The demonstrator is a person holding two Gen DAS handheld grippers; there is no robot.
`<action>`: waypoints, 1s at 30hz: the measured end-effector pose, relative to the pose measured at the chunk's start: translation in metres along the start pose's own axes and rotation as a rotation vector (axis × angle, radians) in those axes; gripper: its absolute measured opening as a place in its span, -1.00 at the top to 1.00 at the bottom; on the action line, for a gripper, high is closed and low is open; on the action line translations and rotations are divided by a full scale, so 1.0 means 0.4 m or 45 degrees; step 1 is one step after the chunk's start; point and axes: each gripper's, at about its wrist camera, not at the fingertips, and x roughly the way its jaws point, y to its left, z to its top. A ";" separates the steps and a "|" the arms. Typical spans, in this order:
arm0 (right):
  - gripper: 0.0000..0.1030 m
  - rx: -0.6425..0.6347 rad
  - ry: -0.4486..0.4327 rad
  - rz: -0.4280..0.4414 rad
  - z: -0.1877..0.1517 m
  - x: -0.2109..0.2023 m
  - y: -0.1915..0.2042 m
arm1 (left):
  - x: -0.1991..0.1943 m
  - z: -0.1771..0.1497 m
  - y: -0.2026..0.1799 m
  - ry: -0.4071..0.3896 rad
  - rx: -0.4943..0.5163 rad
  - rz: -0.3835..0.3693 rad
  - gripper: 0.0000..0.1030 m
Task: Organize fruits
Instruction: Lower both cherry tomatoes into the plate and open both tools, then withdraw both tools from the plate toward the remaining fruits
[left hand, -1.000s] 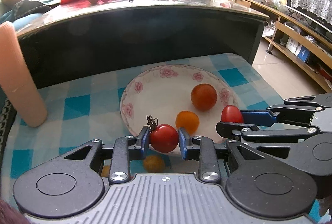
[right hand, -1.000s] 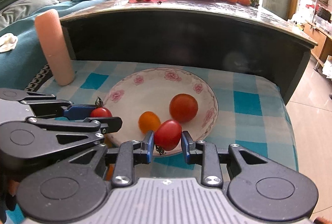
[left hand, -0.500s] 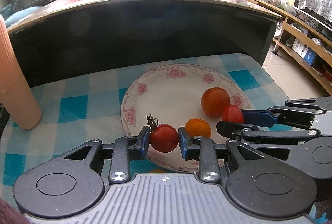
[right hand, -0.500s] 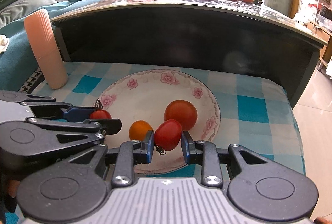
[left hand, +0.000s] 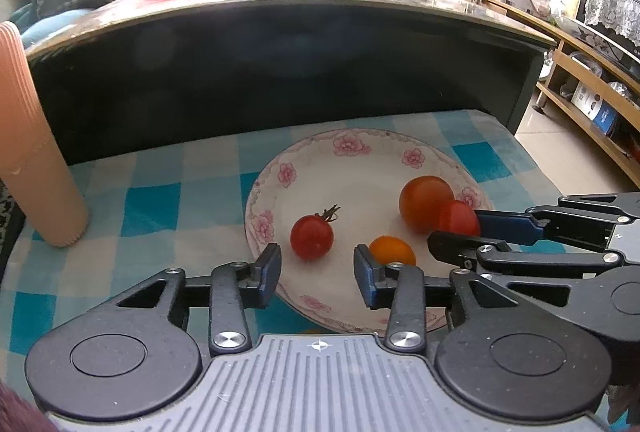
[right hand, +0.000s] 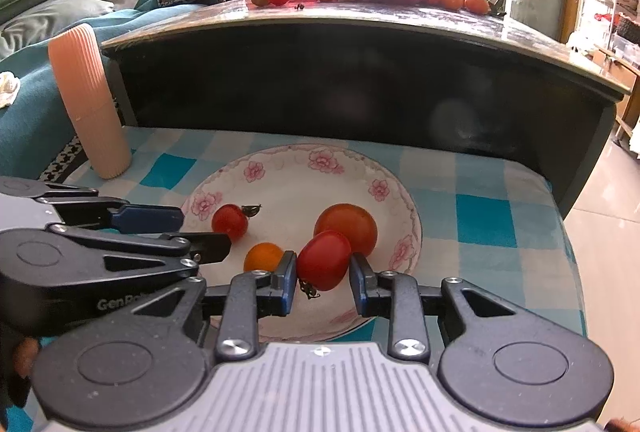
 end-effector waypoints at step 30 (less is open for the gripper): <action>0.05 0.046 -0.019 -0.001 -0.013 -0.064 -0.014 | -0.066 -0.005 0.031 -0.046 -0.026 0.022 -0.25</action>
